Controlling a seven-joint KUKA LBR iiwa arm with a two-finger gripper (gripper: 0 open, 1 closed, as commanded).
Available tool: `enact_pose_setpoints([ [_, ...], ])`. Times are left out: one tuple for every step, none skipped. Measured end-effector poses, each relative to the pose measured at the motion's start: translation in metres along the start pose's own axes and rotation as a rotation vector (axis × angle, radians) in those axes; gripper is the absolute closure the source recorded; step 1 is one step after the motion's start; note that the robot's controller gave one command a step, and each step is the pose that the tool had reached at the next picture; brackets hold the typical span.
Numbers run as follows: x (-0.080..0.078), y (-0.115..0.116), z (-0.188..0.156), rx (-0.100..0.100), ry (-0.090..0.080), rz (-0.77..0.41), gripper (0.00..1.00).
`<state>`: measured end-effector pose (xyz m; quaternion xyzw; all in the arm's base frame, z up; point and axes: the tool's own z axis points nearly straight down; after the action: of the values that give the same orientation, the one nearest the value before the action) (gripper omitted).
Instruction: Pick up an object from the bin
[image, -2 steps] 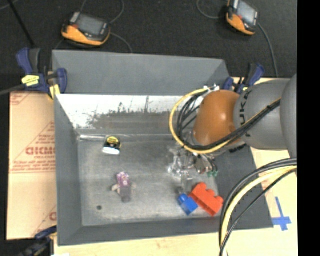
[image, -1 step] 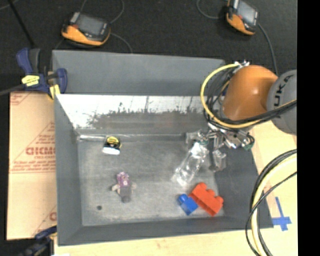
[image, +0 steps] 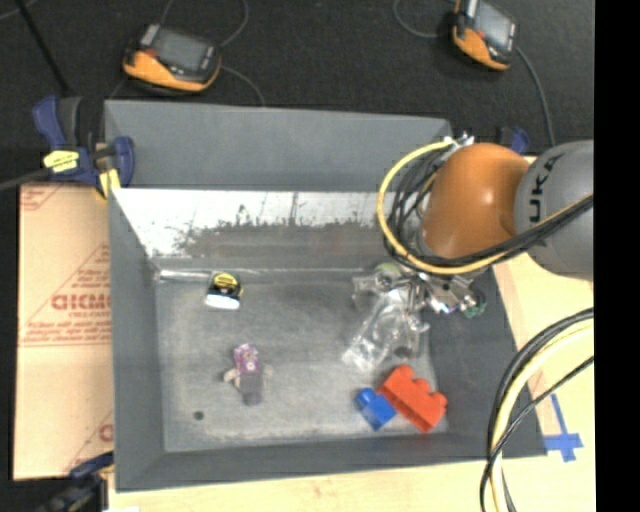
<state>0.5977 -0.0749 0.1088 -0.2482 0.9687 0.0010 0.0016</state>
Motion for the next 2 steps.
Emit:
enact_pose_setpoints([
  [0.015, -0.034, 0.036, 0.002, -0.004, 0.550, 0.00],
  [0.016, 0.006, 0.038, 0.003, 0.001, 0.629, 0.00],
])
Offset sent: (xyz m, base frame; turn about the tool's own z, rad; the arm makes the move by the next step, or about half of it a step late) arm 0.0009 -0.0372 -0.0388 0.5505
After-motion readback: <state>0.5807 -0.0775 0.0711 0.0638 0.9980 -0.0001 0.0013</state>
